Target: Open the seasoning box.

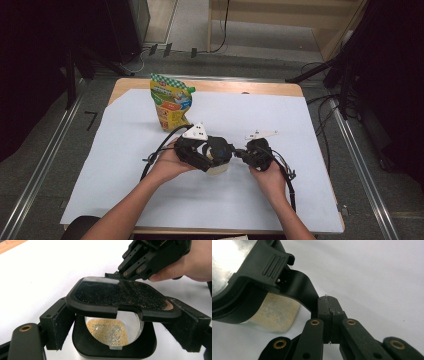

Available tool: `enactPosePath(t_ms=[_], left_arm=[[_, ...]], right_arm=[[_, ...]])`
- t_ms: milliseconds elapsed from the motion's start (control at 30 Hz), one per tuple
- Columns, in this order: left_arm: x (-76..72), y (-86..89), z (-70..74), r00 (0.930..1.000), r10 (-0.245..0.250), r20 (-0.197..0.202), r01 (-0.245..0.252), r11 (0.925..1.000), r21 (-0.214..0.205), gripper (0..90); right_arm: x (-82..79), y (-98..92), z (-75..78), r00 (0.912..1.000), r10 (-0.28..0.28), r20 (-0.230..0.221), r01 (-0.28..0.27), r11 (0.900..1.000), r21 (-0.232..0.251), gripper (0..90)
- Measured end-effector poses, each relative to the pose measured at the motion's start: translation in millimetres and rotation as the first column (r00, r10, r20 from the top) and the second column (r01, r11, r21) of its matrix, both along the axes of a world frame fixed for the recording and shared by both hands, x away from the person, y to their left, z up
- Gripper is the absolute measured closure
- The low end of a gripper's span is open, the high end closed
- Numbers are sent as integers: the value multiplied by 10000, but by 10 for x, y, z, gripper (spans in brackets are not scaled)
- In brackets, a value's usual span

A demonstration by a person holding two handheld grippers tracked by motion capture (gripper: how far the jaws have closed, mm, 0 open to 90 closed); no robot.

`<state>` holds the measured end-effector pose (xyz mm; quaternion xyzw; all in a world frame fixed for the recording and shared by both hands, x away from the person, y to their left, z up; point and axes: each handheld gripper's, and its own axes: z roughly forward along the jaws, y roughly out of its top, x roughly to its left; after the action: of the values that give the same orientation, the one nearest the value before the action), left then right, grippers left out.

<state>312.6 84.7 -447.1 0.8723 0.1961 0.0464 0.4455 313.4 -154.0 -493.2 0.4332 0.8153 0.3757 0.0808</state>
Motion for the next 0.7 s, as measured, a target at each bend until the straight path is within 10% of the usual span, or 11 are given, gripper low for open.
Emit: enactPosePath(t_ms=[100,700], left_arm=[[-11,-8,46,9995,-288,-112,282,9984,-488,265],[-6,-139,166,9939,-785,-772,775,9969,-155,483]], right_arm=[[-11,0,2,10000,-10,-48,10,10000,37,900],[-112,22,9,10000,40,-46,-40,9999,115,900]])
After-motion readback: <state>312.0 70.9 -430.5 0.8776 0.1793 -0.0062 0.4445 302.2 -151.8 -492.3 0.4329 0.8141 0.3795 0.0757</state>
